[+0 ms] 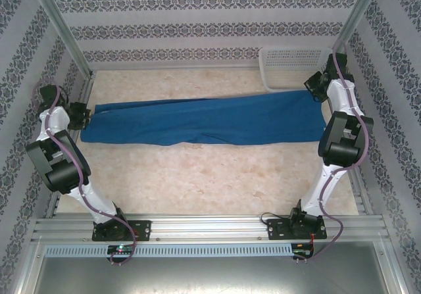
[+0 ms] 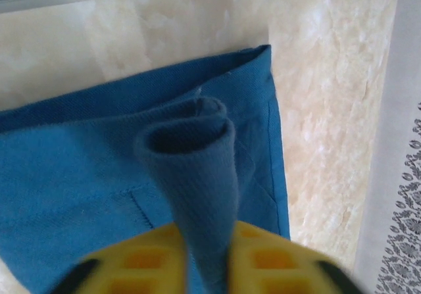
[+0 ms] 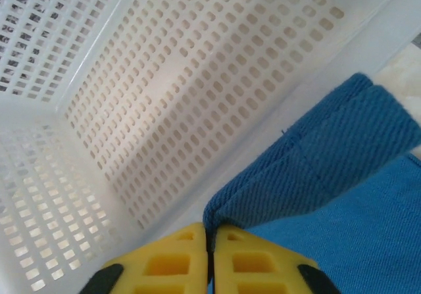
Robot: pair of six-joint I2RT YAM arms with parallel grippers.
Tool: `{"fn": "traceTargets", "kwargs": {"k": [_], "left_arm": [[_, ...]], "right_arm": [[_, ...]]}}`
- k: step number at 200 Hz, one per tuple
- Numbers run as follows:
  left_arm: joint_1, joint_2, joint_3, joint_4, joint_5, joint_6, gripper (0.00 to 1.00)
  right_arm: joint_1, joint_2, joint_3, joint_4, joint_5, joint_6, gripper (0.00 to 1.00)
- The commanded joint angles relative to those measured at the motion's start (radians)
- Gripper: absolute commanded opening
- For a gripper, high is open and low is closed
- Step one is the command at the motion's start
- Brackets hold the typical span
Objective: Roll up the long pants
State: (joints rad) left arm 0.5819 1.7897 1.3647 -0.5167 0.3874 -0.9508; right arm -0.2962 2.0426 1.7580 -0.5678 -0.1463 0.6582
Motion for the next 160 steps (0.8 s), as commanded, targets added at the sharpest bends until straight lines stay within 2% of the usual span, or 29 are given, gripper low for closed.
{"fn": "traceTargets", "kwargs": {"k": [1, 6, 15, 38, 49, 55, 58, 62, 64, 66, 68, 71, 77, 112, 135, 160], "left_arm": [[0.019, 0.03, 0.066, 0.084, -0.061, 0.005, 1.0], [0.019, 0.037, 0.075, 0.076, -0.048, 0.007, 1.0], [0.018, 0.035, 0.076, 0.08, -0.023, 0.009, 1.0], [0.017, -0.022, 0.031, 0.092, -0.021, 0.004, 1.0], [0.015, -0.059, 0.007, 0.083, -0.021, 0.007, 0.85], [0.011, -0.078, -0.004, 0.072, -0.021, 0.011, 0.66], [0.008, -0.087, -0.01, 0.066, -0.023, 0.013, 0.53], [0.005, -0.099, -0.021, 0.059, -0.025, 0.017, 0.36], [0.001, -0.105, -0.026, 0.054, -0.027, 0.019, 0.25], [-0.001, -0.111, -0.031, 0.051, -0.029, 0.021, 0.19], [-0.005, -0.117, -0.037, 0.046, -0.029, 0.022, 0.08], [-0.01, -0.127, -0.047, 0.037, -0.035, 0.023, 0.0], [-0.024, -0.144, -0.07, 0.027, -0.048, 0.024, 0.0], [-0.123, -0.246, -0.266, 0.089, -0.094, 0.004, 0.0], [-0.159, -0.224, -0.348, 0.128, -0.125, -0.02, 0.0], [-0.172, -0.155, -0.366, 0.161, -0.135, -0.034, 0.0]], "right_arm": [[-0.011, 0.029, 0.074, 0.017, 0.127, -0.079, 0.62], [-0.006, 0.031, 0.085, 0.003, 0.141, -0.097, 0.72], [0.006, 0.019, 0.095, -0.013, 0.175, -0.126, 0.81], [0.032, -0.082, 0.023, 0.035, 0.225, -0.191, 0.88], [0.041, -0.137, -0.018, 0.05, 0.22, -0.204, 0.84], [0.048, -0.164, -0.048, 0.053, 0.202, -0.209, 0.76], [0.051, -0.176, -0.061, 0.054, 0.185, -0.211, 0.7], [0.054, -0.192, -0.08, 0.056, 0.155, -0.214, 0.56], [0.057, -0.201, -0.091, 0.059, 0.142, -0.213, 0.45], [0.061, -0.208, -0.107, 0.064, 0.125, -0.217, 0.37], [0.062, -0.215, -0.117, 0.067, 0.112, -0.219, 0.27], [0.068, -0.227, -0.138, 0.074, 0.099, -0.221, 0.14], [0.082, -0.247, -0.178, 0.083, 0.086, -0.226, 0.0], [0.151, -0.297, -0.334, 0.062, 0.087, -0.304, 0.0], [0.146, -0.253, -0.351, 0.02, 0.106, -0.329, 0.0], [0.12, -0.163, -0.31, -0.016, 0.118, -0.348, 0.0]]}}
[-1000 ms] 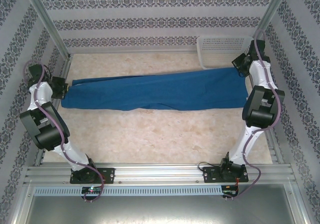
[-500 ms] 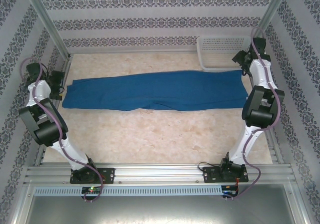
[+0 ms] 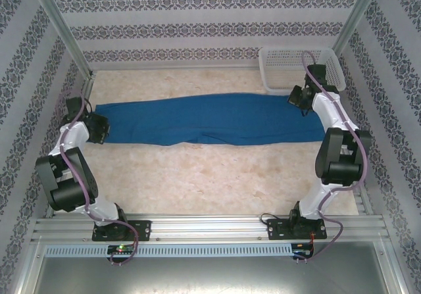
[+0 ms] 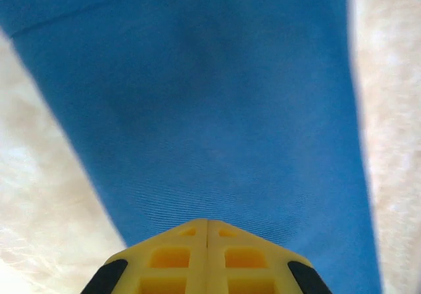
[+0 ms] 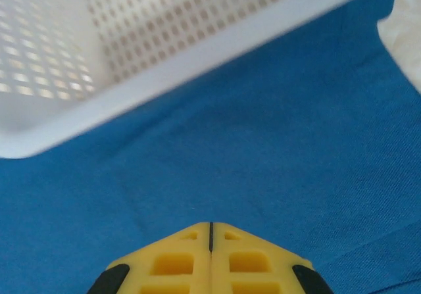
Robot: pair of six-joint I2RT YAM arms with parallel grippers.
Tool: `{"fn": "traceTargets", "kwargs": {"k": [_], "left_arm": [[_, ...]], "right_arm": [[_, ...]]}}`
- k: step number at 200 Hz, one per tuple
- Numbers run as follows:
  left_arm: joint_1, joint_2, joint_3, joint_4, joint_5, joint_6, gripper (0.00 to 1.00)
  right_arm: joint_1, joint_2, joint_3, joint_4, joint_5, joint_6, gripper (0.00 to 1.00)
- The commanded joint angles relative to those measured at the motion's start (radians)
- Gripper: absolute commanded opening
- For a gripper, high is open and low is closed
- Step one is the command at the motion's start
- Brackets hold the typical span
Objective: Roll up the long pants
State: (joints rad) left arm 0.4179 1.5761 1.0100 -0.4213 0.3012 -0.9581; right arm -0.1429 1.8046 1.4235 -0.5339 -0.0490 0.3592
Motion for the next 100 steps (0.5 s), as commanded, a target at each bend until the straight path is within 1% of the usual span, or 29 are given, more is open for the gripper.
{"fn": "traceTargets", "kwargs": {"k": [1, 25, 57, 80, 100], "left_arm": [[-0.008, 0.061, -0.011, 0.067, -0.049, -0.027, 0.0], [-0.014, 0.133, 0.027, 0.065, -0.061, -0.015, 0.0], [-0.016, 0.23, 0.086, 0.027, -0.093, 0.001, 0.0], [-0.015, 0.275, 0.118, -0.043, -0.152, -0.005, 0.0], [-0.015, 0.285, 0.136, -0.101, -0.188, 0.0, 0.0]], "right_arm": [[-0.034, 0.077, 0.025, -0.05, 0.02, -0.049, 0.0], [-0.062, 0.152, 0.067, -0.037, 0.005, -0.042, 0.0], [-0.057, 0.274, 0.172, -0.116, 0.007, -0.06, 0.0], [-0.052, 0.3, 0.159, -0.133, 0.009, -0.069, 0.0], [-0.051, 0.302, 0.134, -0.162, 0.022, -0.075, 0.0]]}}
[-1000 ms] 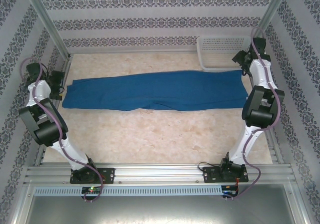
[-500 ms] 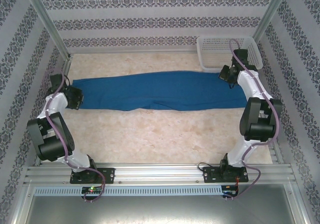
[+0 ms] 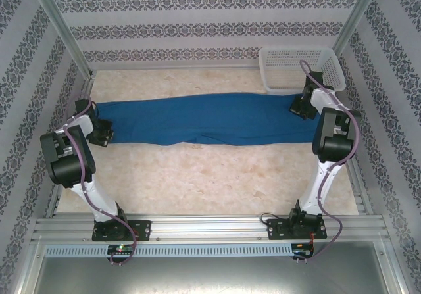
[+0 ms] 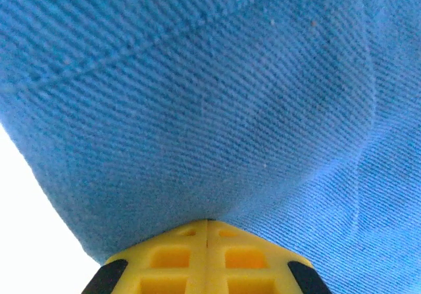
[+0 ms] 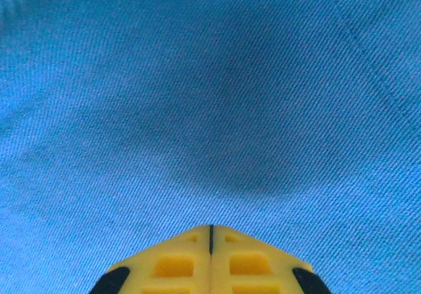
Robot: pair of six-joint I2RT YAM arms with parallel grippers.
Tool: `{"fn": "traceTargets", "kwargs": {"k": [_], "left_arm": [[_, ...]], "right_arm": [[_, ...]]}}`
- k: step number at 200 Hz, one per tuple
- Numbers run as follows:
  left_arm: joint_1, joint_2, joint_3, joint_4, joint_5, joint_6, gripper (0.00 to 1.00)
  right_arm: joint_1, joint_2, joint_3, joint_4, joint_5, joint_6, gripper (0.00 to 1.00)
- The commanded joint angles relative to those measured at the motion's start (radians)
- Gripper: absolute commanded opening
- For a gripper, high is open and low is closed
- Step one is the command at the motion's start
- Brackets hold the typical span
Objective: Roll up the long pants
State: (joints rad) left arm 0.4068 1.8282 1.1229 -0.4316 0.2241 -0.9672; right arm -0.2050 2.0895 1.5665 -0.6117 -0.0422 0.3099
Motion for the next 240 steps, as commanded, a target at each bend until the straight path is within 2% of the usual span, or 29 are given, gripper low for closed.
{"fn": "traceTargets", "kwargs": {"k": [1, 52, 126, 162, 168, 175, 179, 184, 189, 192, 199, 202, 211, 218, 240], "left_arm": [[-0.005, 0.034, 0.023, -0.094, -0.113, 0.01, 0.0], [0.004, 0.027, 0.073, -0.269, -0.193, 0.062, 0.0], [0.031, -0.143, -0.054, -0.303, -0.221, 0.086, 0.0], [0.049, -0.237, -0.111, -0.321, -0.231, 0.1, 0.0], [0.049, -0.256, -0.117, -0.32, -0.229, 0.103, 0.0], [0.05, -0.274, -0.121, -0.315, -0.222, 0.108, 0.0], [0.05, -0.284, -0.12, -0.313, -0.213, 0.11, 0.0], [0.05, -0.293, -0.119, -0.312, -0.202, 0.113, 0.0], [0.05, -0.301, -0.116, -0.314, -0.191, 0.114, 0.07], [0.05, -0.306, -0.113, -0.314, -0.184, 0.113, 0.15], [0.05, -0.317, -0.11, -0.312, -0.167, 0.116, 0.37], [0.049, -0.32, -0.11, -0.312, -0.161, 0.117, 0.5], [0.05, -0.338, -0.11, -0.308, -0.144, 0.114, 0.81], [0.05, -0.351, -0.112, -0.306, -0.135, 0.113, 0.98], [0.05, -0.386, -0.122, -0.299, -0.121, 0.118, 1.0]], "right_arm": [[0.011, 0.017, -0.01, -0.085, 0.016, -0.026, 0.0], [0.009, -0.043, -0.15, -0.176, 0.075, -0.032, 0.0], [0.009, -0.215, -0.391, -0.219, 0.167, -0.033, 0.0], [0.003, -0.314, -0.409, -0.261, 0.133, -0.05, 0.0], [0.0, -0.335, -0.39, -0.274, 0.114, -0.056, 0.14], [-0.001, -0.359, -0.361, -0.29, 0.102, -0.071, 0.55], [-0.003, -0.369, -0.335, -0.302, 0.103, -0.08, 0.7], [-0.007, -0.376, -0.303, -0.319, 0.106, -0.089, 0.81], [-0.011, -0.377, -0.272, -0.338, 0.107, -0.101, 0.88], [-0.016, -0.375, -0.247, -0.35, 0.106, -0.106, 0.9], [-0.028, -0.363, -0.19, -0.378, 0.096, -0.12, 0.92], [-0.034, -0.356, -0.169, -0.389, 0.089, -0.125, 0.93], [-0.056, -0.331, -0.111, -0.415, 0.075, -0.145, 0.93], [-0.073, -0.309, -0.069, -0.428, 0.078, -0.162, 0.94], [-0.127, -0.224, -0.006, -0.443, 0.112, -0.205, 0.94]]}}
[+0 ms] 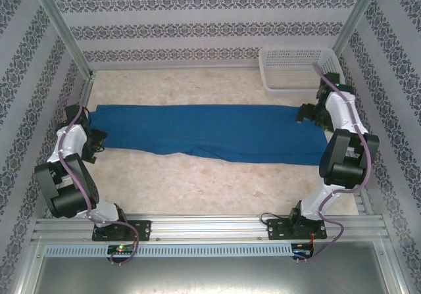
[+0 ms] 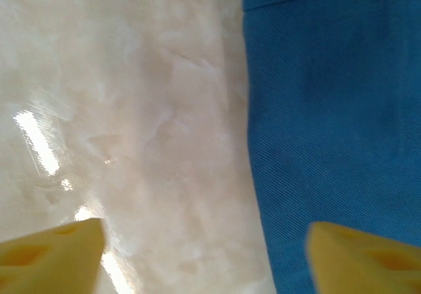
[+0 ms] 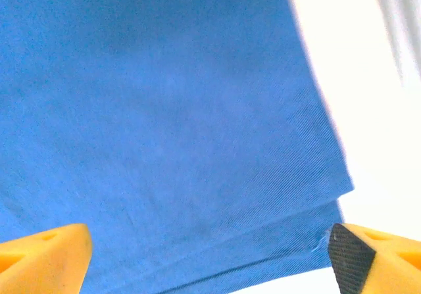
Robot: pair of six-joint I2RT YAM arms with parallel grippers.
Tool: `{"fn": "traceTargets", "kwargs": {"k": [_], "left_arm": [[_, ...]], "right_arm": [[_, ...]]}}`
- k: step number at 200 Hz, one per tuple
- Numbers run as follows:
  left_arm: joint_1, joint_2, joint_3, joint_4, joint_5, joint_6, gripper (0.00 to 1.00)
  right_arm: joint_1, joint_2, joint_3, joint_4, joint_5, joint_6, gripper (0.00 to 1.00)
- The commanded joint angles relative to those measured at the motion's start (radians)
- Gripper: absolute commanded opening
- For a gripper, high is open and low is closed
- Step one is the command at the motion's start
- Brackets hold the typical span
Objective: Roll up the long pants
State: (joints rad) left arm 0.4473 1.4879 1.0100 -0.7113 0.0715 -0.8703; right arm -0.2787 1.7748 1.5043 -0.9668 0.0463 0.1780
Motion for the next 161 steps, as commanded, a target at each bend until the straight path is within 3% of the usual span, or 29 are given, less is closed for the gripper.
{"fn": "traceTargets", "kwargs": {"k": [1, 47, 113, 161], "left_arm": [[0.01, -0.047, -0.009, -0.018, 0.031, 0.021, 1.0], [0.009, -0.07, -0.033, -0.003, 0.061, 0.03, 1.0], [0.01, -0.046, -0.04, 0.037, 0.089, 0.018, 1.0], [0.01, -0.043, -0.043, 0.048, 0.088, 0.023, 1.0]], "right_arm": [[-0.055, 0.094, 0.058, -0.089, 0.025, -0.076, 0.94], [-0.124, 0.196, 0.048, -0.089, 0.026, -0.083, 0.94], [-0.127, 0.219, -0.017, -0.065, -0.026, -0.077, 0.93], [-0.065, 0.255, -0.054, -0.05, 0.088, -0.066, 0.91]]}}
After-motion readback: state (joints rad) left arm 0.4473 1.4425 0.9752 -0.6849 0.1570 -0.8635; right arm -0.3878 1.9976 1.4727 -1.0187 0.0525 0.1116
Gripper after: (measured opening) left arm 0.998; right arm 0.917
